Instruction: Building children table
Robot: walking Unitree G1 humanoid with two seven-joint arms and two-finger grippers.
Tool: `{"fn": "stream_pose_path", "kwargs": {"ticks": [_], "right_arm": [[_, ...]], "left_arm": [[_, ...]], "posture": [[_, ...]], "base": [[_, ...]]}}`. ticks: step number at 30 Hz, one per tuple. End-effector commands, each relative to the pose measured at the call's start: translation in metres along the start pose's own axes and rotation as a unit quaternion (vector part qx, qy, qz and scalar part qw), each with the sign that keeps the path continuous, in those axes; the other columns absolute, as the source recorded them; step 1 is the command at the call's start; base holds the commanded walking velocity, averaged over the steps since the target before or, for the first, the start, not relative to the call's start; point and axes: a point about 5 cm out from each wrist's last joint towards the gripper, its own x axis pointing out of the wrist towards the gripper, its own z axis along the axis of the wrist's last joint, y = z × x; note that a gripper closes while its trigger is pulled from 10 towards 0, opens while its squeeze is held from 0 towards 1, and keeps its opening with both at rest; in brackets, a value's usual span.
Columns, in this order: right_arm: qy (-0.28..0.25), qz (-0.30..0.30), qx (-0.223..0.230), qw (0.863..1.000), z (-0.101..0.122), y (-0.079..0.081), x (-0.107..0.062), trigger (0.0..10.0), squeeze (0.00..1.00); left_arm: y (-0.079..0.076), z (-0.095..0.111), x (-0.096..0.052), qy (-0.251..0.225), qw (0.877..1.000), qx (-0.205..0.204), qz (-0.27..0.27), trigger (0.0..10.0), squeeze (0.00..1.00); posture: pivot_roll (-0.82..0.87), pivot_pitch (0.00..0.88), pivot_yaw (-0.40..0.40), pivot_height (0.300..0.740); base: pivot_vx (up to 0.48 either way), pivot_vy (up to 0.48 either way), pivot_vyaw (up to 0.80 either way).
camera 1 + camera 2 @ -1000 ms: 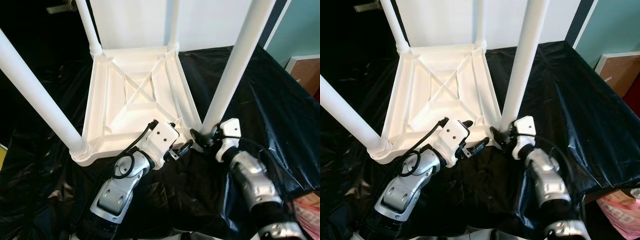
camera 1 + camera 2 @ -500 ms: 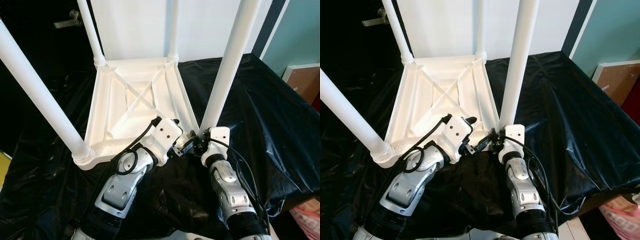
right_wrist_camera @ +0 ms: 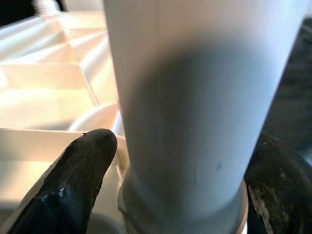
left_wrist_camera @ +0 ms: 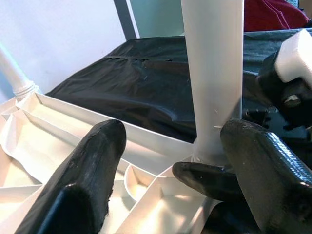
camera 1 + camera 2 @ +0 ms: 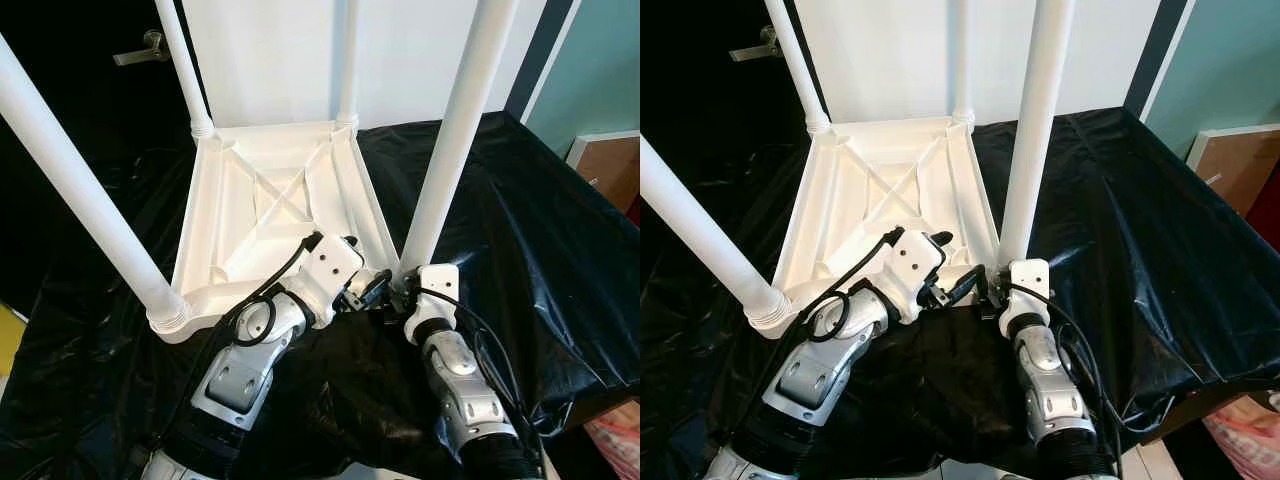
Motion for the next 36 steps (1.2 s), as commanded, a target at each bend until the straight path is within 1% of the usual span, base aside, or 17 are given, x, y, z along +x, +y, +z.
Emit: {"fn": "stream_pose_path", "kwargs": {"ticks": [1, 2, 3, 5, 6, 7, 9, 10, 13, 17, 18, 19, 20, 22, 23, 28, 36], "right_arm": [[-0.018, 0.018, 0.006, 1.000, 0.005, -0.001, 0.001, 10.0, 1.00], [-0.025, 0.042, 0.006, 0.999, 0.008, -0.003, 0.001, 10.0, 1.00], [-0.025, 0.042, 0.006, 0.999, 0.008, -0.003, 0.001, 10.0, 1.00], [-0.033, 0.091, -0.002, 0.995, 0.013, -0.005, 0.001, 10.0, 1.00], [-0.034, 0.109, -0.008, 0.993, 0.015, -0.008, 0.002, 10.0, 0.03], [-0.034, 0.109, -0.008, 0.993, 0.015, -0.008, 0.002, 10.0, 0.03], [-0.036, 0.146, -0.028, 0.988, 0.019, -0.013, 0.004, 10.0, 0.00], [-0.036, 0.146, -0.028, 0.988, 0.019, -0.013, 0.004, 10.0, 0.00], [-0.038, 0.189, -0.058, 0.979, 0.024, -0.020, 0.015, 10.0, 0.00], [-0.037, 0.203, -0.063, 0.976, 0.026, -0.021, 0.019, 10.0, 0.00], [-0.033, 0.231, -0.079, 0.969, 0.029, -0.019, 0.029, 10.0, 0.00], [-0.031, 0.241, -0.082, 0.967, 0.030, -0.018, 0.032, 10.0, 0.00], [-0.029, 0.249, -0.089, 0.964, 0.030, -0.017, 0.034, 4.5, 0.00], [-0.028, 0.254, -0.093, 0.962, 0.031, -0.017, 0.036, 4.5, 0.00], [-0.027, 0.257, -0.095, 0.961, 0.031, -0.018, 0.037, 0.0, 0.00], [-0.020, 0.266, -0.096, 0.959, 0.030, -0.025, 0.039, 0.0, 0.00], [-0.015, 0.276, -0.092, 0.957, 0.024, -0.023, 0.038, 0.0, 0.00]], "left_arm": [[0.002, -0.001, 0.001, 0.000, 1.000, 0.007, 0.003, 10.0, 0.00], [0.001, -0.001, 0.000, 0.001, 1.000, 0.011, 0.000, 10.0, 0.00], [0.001, -0.001, 0.000, 0.001, 1.000, 0.011, 0.000, 10.0, 0.00], [0.001, -0.002, 0.000, 0.001, 1.000, 0.015, -0.006, 10.0, 0.00], [0.001, -0.002, 0.000, 0.001, 1.000, 0.017, -0.007, 10.0, 0.00], [0.001, -0.002, 0.000, 0.001, 1.000, 0.017, -0.007, 10.0, 0.00], [0.001, -0.003, 0.000, 0.001, 1.000, 0.016, -0.011, 10.0, 0.00], [0.001, -0.003, 0.000, 0.001, 1.000, 0.016, -0.011, 10.0, 0.00], [0.000, -0.004, 0.001, 0.005, 1.000, 0.022, -0.021, 10.0, 0.00], [0.000, -0.005, 0.002, 0.006, 0.999, 0.026, -0.022, 10.0, 0.00], [0.001, -0.005, 0.004, 0.005, 0.999, 0.028, -0.019, 10.0, 0.00], [0.001, -0.005, 0.005, 0.004, 0.999, 0.027, -0.018, 10.0, 0.00], [0.001, -0.004, 0.006, 0.004, 0.999, 0.030, -0.016, 10.0, 0.00], [0.001, -0.004, 0.007, 0.004, 0.999, 0.031, -0.015, 10.0, 0.00], [0.001, -0.004, 0.007, 0.005, 0.999, 0.035, -0.014, 10.0, 0.00], [0.003, -0.008, 0.003, 0.011, 0.999, 0.039, -0.002, 10.0, 0.00], [0.005, -0.009, 0.003, 0.012, 0.999, 0.041, 0.002, 10.0, 0.00]], "posture": [[-0.06, 0.000, 0.013, 0.740], [-0.06, 0.000, 0.024, 0.740], [-0.06, 0.000, 0.024, 0.740], [-0.07, 0.000, 0.033, 0.740], [-0.07, 0.000, 0.039, 0.740], [-0.07, 0.000, 0.039, 0.740], [-0.08, 0.000, 0.050, 0.740], [-0.08, 0.000, 0.050, 0.740], [-0.09, 0.000, 0.056, 0.740], [-0.10, 0.000, 0.054, 0.740], [-0.09, 0.000, 0.049, 0.740], [-0.09, 0.000, 0.049, 0.740], [-0.09, 0.000, 0.043, 0.740], [-0.09, 0.000, 0.043, 0.740], [-0.08, 0.000, 0.034, 0.740], [-0.06, 0.000, 0.019, 0.740], [-0.06, 0.000, 0.026, 0.740]], "base": [[0.000, 0.000, 0.00], [0.000, 0.000, 0.00], [0.000, 0.000, 0.00], [0.000, 0.000, 0.00], [0.000, 0.000, 0.00], [0.000, 0.000, 0.00], [0.000, 0.000, 0.00], [0.000, 0.000, 0.00], [0.000, 0.000, 0.00], [0.000, 0.000, 0.00], [0.000, 0.000, 0.00], [0.000, 0.000, 0.00], [0.000, 0.000, 0.00], [0.000, 0.000, 0.00], [0.000, 0.000, 0.00], [0.000, 0.000, 0.00], [0.000, 0.000, 0.00]]}}
